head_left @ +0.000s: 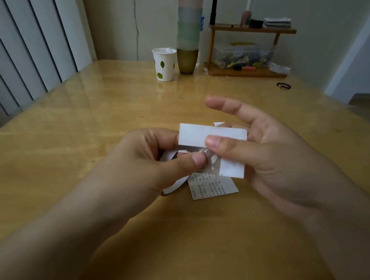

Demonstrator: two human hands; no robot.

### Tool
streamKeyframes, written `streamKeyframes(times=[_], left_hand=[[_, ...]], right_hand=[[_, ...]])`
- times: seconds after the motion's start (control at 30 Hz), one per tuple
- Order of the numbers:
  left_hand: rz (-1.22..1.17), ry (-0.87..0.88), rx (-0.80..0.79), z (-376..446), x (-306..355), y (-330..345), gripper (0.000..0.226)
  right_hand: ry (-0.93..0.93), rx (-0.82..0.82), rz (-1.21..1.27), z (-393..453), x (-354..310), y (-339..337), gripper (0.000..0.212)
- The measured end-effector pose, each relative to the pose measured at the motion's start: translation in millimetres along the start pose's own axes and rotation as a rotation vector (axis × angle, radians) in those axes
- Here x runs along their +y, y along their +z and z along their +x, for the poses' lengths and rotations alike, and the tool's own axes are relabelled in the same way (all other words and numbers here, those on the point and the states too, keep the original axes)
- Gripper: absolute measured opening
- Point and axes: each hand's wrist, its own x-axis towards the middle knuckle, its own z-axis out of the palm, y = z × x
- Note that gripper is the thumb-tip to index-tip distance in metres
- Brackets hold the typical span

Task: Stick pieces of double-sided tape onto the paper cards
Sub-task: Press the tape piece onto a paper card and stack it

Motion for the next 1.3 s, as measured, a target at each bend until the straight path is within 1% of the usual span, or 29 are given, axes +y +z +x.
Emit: streamKeyframes(times=[0.07,0.13,0.23,0.3,0.4,0.47,0.53,0.57,0.63,0.7,0.77,0.83,0.9,0.93,1.03,1.1,1.17,1.2,1.27,1.3], left_hand=[[-0.024,0.012,0.001,-0.2,1.0,0.8,0.015],[-0.025,0.017,0.006,-0.3,1.1,0.5,0.014],[0.001,0.015,-0.018,-0.3,0.2,-1.5,0.006],[0.002,0.017,-0.035,-0.4,-1.3,-3.0,0.007],[0.019,0.015,-0.007,0.7,-5.8,-7.0,0.015],[0.054,0.008,0.015,1.5,-7.6,-8.4,0.018],[0.069,-0.014,0.065,2.7,-7.5,-9.2,0.013],[0.059,-0.023,0.1,3.1,-7.3,-9.9,0.014],[0.02,-0.021,0.165,4.5,-6.3,-10.6,0.019],[0.017,-0.019,0.208,5.4,-4.8,-10.4,0.02],[0.045,-0.025,0.226,5.6,-4.8,-11.2,0.021],[0.08,-0.037,0.212,5.7,-6.3,-12.8,0.026],[0.087,-0.034,0.164,4.1,-6.6,-12.6,0.043],[0.092,-0.034,0.141,3.5,-6.7,-11.7,0.043],[0.091,-0.038,0.131,3.2,-8.1,-9.2,0.025],[0.086,-0.035,0.152,3.5,-9.9,-8.9,0.018],[0.084,-0.03,0.161,3.6,-9.5,-9.1,0.015],[0.08,-0.024,0.175,3.8,-8.8,-9.9,0.017],[0.047,-0.016,0.236,5.0,-7.2,-12.7,0.019],[0.025,-0.013,0.275,6.1,-6.6,-15.0,0.019]], right_hand=[[0.119,-0.072,0.223,1.2,-1.8,-2.1,0.054],[0.185,-0.127,0.342,1.7,-2.6,-3.1,0.053],[0.198,-0.164,0.41,2.1,-2.3,-3.3,0.05],[0.186,-0.173,0.418,2.8,-2.1,-3.8,0.049],[0.185,-0.15,0.391,3.8,-1.9,-5.8,0.05],[0.204,-0.099,0.363,4.4,-2.3,-8.2,0.048],[0.22,0.004,0.334,6.6,-3.6,-14.1,0.05],[0.214,0.064,0.318,7.7,-5.2,-17.9,0.052],[0.182,0.163,0.298,9.2,-9.3,-26.4,0.051],[0.151,0.206,0.252,9.5,-12.4,-31.8,0.048],[0.152,0.196,0.198,8.3,-12.5,-29.9,0.049],[0.169,0.146,0.16,6.9,-9.2,-23.8,0.05],[0.167,0.096,0.081,6.0,-4.7,-17.2,0.053],[0.162,0.083,0.027,5.6,-2.6,-14.7,0.054],[0.166,0.071,-0.093,4.3,0.1,-9.6,0.057],[0.165,0.052,-0.092,3.5,-0.1,-9.2,0.058],[0.167,0.031,-0.034,3.4,-3.1,-10.6,0.056],[0.166,0.043,0.011,3.8,-5.2,-13.2,0.054],[0.14,0.138,0.075,5.6,-10.9,-21.7,0.05],[0.112,0.218,0.021,6.8,-12.7,-27.5,0.045]])
